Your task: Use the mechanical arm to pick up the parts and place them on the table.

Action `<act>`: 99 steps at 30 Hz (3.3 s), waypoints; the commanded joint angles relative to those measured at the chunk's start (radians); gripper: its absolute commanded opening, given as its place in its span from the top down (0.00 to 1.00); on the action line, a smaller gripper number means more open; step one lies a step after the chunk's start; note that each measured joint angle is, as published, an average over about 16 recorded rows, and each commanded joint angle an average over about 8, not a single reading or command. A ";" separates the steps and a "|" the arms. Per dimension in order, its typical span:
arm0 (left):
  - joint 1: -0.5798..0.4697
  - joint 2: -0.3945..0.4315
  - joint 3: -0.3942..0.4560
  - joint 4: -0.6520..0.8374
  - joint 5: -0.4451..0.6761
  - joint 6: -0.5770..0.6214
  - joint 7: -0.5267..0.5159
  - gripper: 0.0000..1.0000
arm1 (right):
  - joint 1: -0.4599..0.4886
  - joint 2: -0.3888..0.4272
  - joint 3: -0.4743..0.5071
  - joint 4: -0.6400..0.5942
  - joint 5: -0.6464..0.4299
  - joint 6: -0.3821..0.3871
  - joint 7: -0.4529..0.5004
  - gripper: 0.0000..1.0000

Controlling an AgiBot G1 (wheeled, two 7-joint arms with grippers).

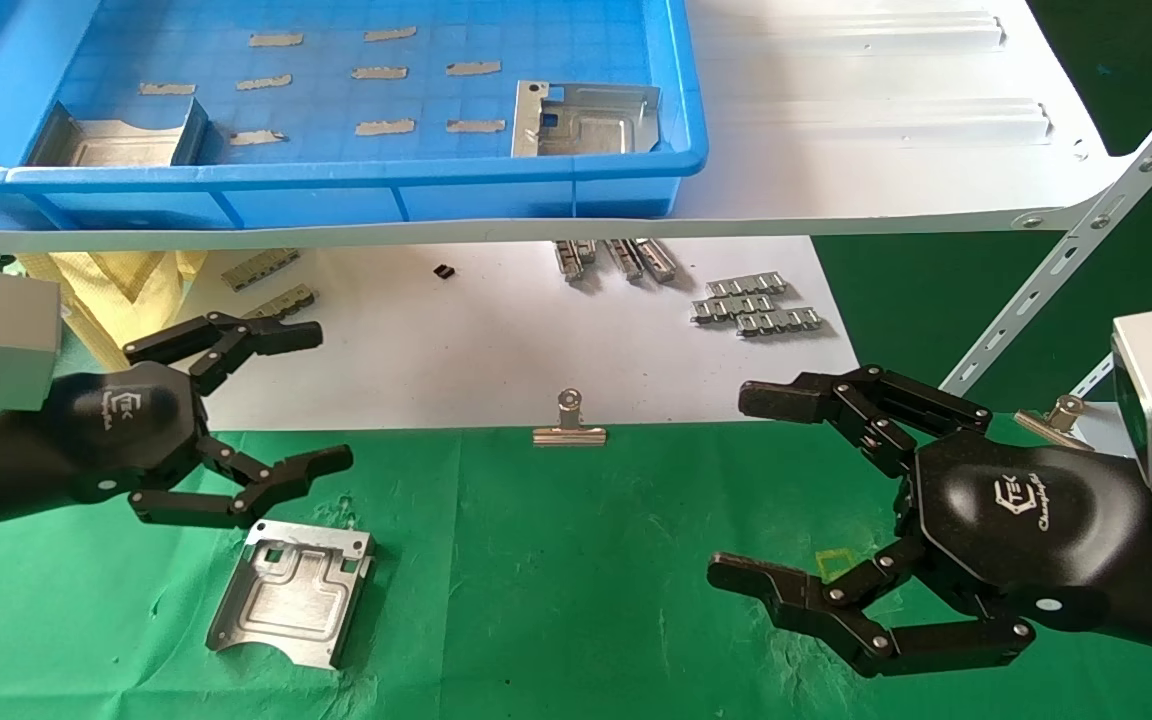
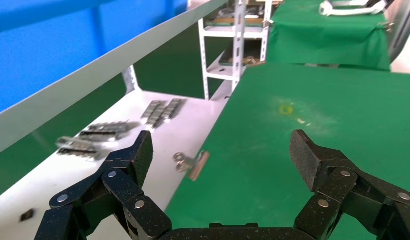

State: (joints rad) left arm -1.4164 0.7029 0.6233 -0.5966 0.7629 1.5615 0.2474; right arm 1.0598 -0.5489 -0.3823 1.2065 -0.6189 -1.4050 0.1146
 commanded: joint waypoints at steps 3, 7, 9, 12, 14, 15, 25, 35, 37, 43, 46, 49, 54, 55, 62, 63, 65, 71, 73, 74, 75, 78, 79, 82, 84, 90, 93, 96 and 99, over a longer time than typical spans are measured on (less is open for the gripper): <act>0.036 -0.010 -0.036 -0.073 -0.003 -0.007 -0.046 0.00 | 0.000 0.000 0.000 0.000 0.000 0.000 0.000 0.00; 0.072 -0.019 -0.072 -0.145 -0.007 -0.014 -0.092 0.00 | 0.000 0.000 0.000 0.000 0.000 0.000 0.000 0.00; 0.090 -0.024 -0.091 -0.182 -0.009 -0.017 -0.115 0.00 | 0.000 0.000 0.000 0.000 0.000 0.000 0.000 0.00; 0.117 -0.031 -0.118 -0.236 -0.011 -0.023 -0.149 0.00 | 0.000 0.000 0.000 0.000 0.000 0.000 0.000 0.00; 0.135 -0.036 -0.136 -0.272 -0.013 -0.026 -0.172 0.00 | 0.000 0.000 0.000 0.000 0.000 0.000 0.000 0.00; 0.144 -0.039 -0.145 -0.291 -0.014 -0.028 -0.184 0.00 | 0.000 0.000 0.000 0.000 0.000 0.000 0.000 0.00; 0.235 -0.063 -0.236 -0.472 -0.022 -0.045 -0.299 0.00 | 0.000 0.000 0.000 0.000 0.000 0.000 0.000 0.00; 0.322 -0.086 -0.324 -0.648 -0.030 -0.062 -0.410 0.00 | 0.000 0.000 0.000 0.000 0.000 0.000 0.000 0.00; 0.337 -0.090 -0.338 -0.678 -0.032 -0.064 -0.428 0.00 | 0.000 0.000 0.000 0.000 0.000 0.000 0.000 0.00; 0.359 -0.096 -0.361 -0.724 -0.035 -0.068 -0.450 0.00 | 0.000 0.000 0.000 0.000 0.000 0.000 0.000 0.00; 0.358 -0.096 -0.360 -0.720 -0.035 -0.069 -0.447 0.00 | 0.000 0.000 0.000 0.000 0.000 0.000 0.000 0.00; 0.355 -0.096 -0.357 -0.713 -0.035 -0.069 -0.444 0.00 | 0.000 0.000 0.000 0.000 0.000 0.000 0.000 0.00; 0.350 -0.094 -0.352 -0.704 -0.035 -0.068 -0.441 0.00 | 0.000 0.000 0.000 0.000 0.000 0.000 0.000 0.00; 0.350 -0.094 -0.351 -0.702 -0.035 -0.068 -0.440 0.00 | 0.000 0.000 0.000 0.000 0.000 0.000 0.000 0.00; 0.346 -0.093 -0.348 -0.695 -0.034 -0.067 -0.438 0.00 | 0.000 0.000 0.000 0.000 0.000 0.000 0.000 0.00; 0.346 -0.093 -0.347 -0.694 -0.034 -0.067 -0.437 0.00 | 0.000 0.000 0.000 0.000 0.000 0.000 0.000 0.00; 0.345 -0.093 -0.347 -0.693 -0.034 -0.067 -0.437 0.00 | 0.000 0.000 0.000 0.000 0.000 0.000 0.000 0.00; 0.344 -0.093 -0.345 -0.690 -0.033 -0.067 -0.436 0.00 | 0.000 0.000 0.000 0.000 0.000 0.000 0.000 0.00; 0.343 -0.092 -0.345 -0.690 -0.033 -0.067 -0.436 0.00 | 0.000 0.000 0.000 0.000 0.000 0.000 0.000 0.00; 0.343 -0.092 -0.345 -0.689 -0.033 -0.067 -0.436 0.00 | 0.000 0.000 0.000 0.000 0.000 0.000 0.000 0.00; 0.343 -0.092 -0.345 -0.689 -0.033 -0.067 -0.435 0.00 | 0.000 0.000 0.000 0.000 0.000 0.000 0.000 0.00; 0.343 -0.092 -0.344 -0.688 -0.032 -0.066 -0.435 0.00 | 0.000 0.000 0.000 0.000 0.000 0.000 0.000 0.00; 0.343 -0.092 -0.344 -0.688 -0.032 -0.066 -0.435 0.00 | 0.000 0.000 0.000 0.000 0.000 0.000 0.000 0.00; 0.342 -0.092 -0.344 -0.688 -0.032 -0.066 -0.435 0.00 | 0.000 0.000 0.000 0.000 0.000 0.000 0.000 0.00; 0.342 -0.092 -0.344 -0.687 -0.032 -0.066 -0.435 0.00 | 0.000 0.000 0.000 0.000 0.000 0.000 0.000 0.00; 0.342 -0.092 -0.344 -0.687 -0.032 -0.066 -0.434 0.00 | 0.000 -0.003 0.005 0.004 -0.005 -0.004 0.004 0.00; 0.342 -0.092 -0.343 -0.687 -0.032 -0.066 -0.434 0.00 | 0.001 -0.006 0.010 0.007 -0.010 -0.008 0.007 0.00; 0.342 -0.092 -0.343 -0.686 -0.033 -0.066 -0.434 0.00 | 0.002 -0.009 0.015 0.011 -0.016 -0.013 0.011 0.00; 0.342 -0.092 -0.343 -0.686 -0.033 -0.066 -0.434 0.00 | 0.003 -0.012 0.020 0.015 -0.022 -0.017 0.014 0.00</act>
State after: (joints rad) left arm -1.0748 0.6111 0.2805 -1.2829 0.7301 1.4957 -0.1865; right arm 1.0625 -0.5610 -0.3623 1.2215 -0.6406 -1.4224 0.1288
